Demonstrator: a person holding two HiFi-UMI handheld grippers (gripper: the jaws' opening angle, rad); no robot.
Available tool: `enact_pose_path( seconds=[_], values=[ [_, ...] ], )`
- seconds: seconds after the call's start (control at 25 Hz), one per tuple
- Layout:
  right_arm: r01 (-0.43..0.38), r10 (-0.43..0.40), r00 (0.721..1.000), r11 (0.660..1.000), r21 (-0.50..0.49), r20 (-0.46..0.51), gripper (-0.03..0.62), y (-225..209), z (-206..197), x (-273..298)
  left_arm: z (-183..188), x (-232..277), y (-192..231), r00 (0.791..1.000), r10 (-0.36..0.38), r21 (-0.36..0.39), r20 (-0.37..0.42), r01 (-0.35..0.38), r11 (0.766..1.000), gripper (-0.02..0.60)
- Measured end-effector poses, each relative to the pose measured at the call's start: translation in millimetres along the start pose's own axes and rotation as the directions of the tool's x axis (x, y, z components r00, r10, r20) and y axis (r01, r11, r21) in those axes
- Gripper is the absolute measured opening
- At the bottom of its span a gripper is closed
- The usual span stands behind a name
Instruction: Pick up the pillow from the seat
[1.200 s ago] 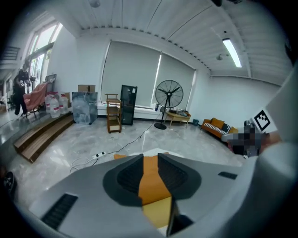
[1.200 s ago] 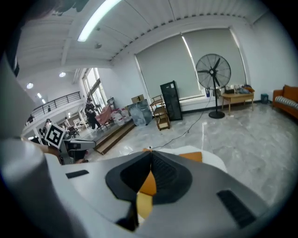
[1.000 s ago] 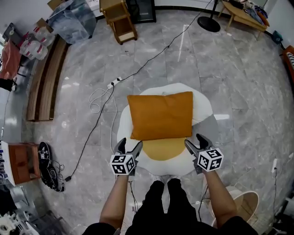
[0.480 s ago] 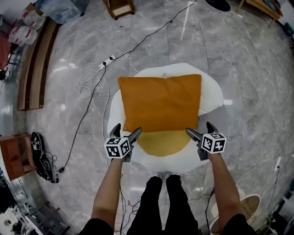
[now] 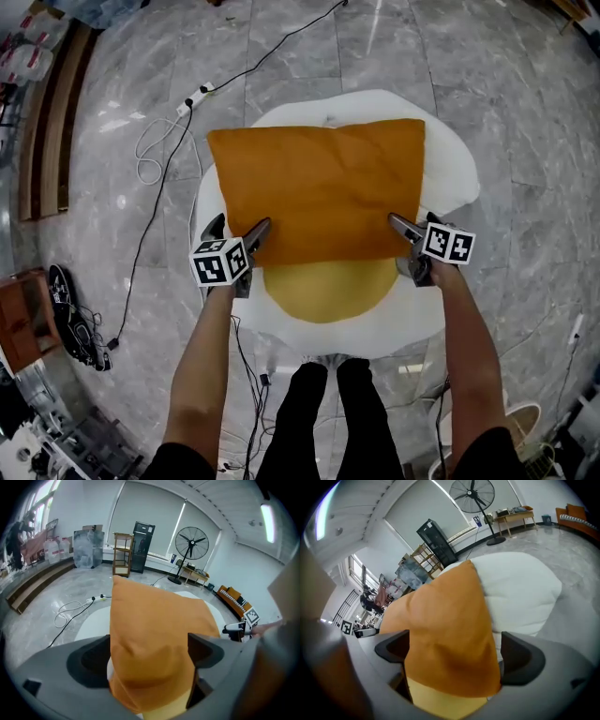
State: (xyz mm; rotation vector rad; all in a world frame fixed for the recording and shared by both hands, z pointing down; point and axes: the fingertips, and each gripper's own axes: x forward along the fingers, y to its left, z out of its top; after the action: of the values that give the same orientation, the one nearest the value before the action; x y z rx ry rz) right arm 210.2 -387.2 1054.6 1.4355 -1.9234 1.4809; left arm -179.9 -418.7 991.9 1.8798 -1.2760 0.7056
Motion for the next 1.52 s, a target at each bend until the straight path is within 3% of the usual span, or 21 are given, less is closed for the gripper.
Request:
enact_pose_path(
  seconds=[0.44, 0.64, 0.84, 1.04, 1.36, 1.52],
  values=[
    [-0.070, 0.073, 0.994, 0.997, 0.038, -0.082, 0.584, -19, 2, 61, -21, 50, 16, 0.999, -0.020, 0.018, -0.028, 0.020, 1.000, 0.505],
    [-0.107, 0.109, 0.990, 0.994, 0.026, -0.095, 0.442, -8, 0, 63, -17, 50, 5, 0.999, -0.044, 0.055, -0.020, 0.045, 0.997, 0.384],
    [-0.083, 0.075, 0.992, 0.994, -0.077, -0.102, 0.268, 8, 0, 48, -11, 37, -12, 0.999, -0.046, 0.099, 0.016, 0.044, 0.994, 0.247],
    [-0.051, 0.044, 0.998, 0.984, -0.173, -0.046, 0.196, 33, 12, 14, -2, 8, -24, 0.999, -0.031, 0.086, 0.042, 0.027, 0.996, 0.195],
    [-0.046, 0.066, 0.995, 0.971, -0.235, 0.077, 0.196, 93, 59, -92, 51, -85, -66, 0.987, -0.055, 0.091, 0.151, 0.041, 0.995, 0.190],
    [-0.025, 0.073, 0.983, 0.962, -0.270, 0.171, 0.200, 130, 99, -157, 101, -142, -94, 0.967, -0.076, 0.108, 0.243, 0.050, 0.993, 0.187]
  ],
)
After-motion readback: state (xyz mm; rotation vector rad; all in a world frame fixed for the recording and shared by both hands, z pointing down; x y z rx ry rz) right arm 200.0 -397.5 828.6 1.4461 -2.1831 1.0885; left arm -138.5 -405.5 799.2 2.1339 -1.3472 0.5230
